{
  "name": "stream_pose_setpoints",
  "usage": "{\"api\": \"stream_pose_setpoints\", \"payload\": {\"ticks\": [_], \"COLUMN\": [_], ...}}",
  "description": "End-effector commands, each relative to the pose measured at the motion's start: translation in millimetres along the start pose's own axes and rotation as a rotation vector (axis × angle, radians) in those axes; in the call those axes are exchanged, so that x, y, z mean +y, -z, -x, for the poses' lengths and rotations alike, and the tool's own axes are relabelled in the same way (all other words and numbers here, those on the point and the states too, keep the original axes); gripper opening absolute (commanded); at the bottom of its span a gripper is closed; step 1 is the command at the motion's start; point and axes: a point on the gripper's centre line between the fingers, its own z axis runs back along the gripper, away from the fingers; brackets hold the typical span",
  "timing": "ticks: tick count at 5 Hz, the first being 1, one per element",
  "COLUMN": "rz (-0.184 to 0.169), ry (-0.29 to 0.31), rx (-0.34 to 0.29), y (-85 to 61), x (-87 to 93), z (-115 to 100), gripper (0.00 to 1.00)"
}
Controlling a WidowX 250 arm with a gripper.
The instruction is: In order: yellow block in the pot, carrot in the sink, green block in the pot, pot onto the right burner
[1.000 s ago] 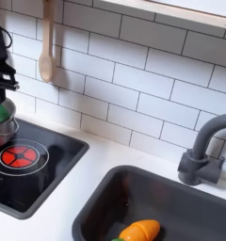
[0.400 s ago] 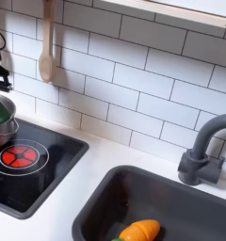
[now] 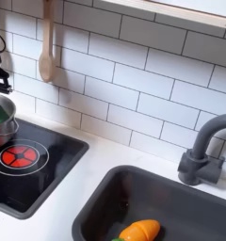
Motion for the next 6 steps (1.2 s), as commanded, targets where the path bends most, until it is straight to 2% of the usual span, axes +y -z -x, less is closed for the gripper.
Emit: {"api": "stream_pose_setpoints", "payload": {"ticks": [1,2,3,4,5,6], "rz": [0.002,0.002,0.005,0.018,0.017,0.011], "ry": [0.003,0.017,0.031,0.049,0.068,0.059], "rx": [-0.001,-0.005,0.029,0.054,0.057,0.057], "y": [-1.1,0.4,13.1,23.5,24.3,24.6], "x": [-3.1,-5.4,-10.8,-22.1,-29.7,-26.0], "z": [1.9,-0.2,0.8,-1.1,-4.4,-3.0], "gripper": [0.00,0.00,0.00,0.44,0.75,0.81]}}
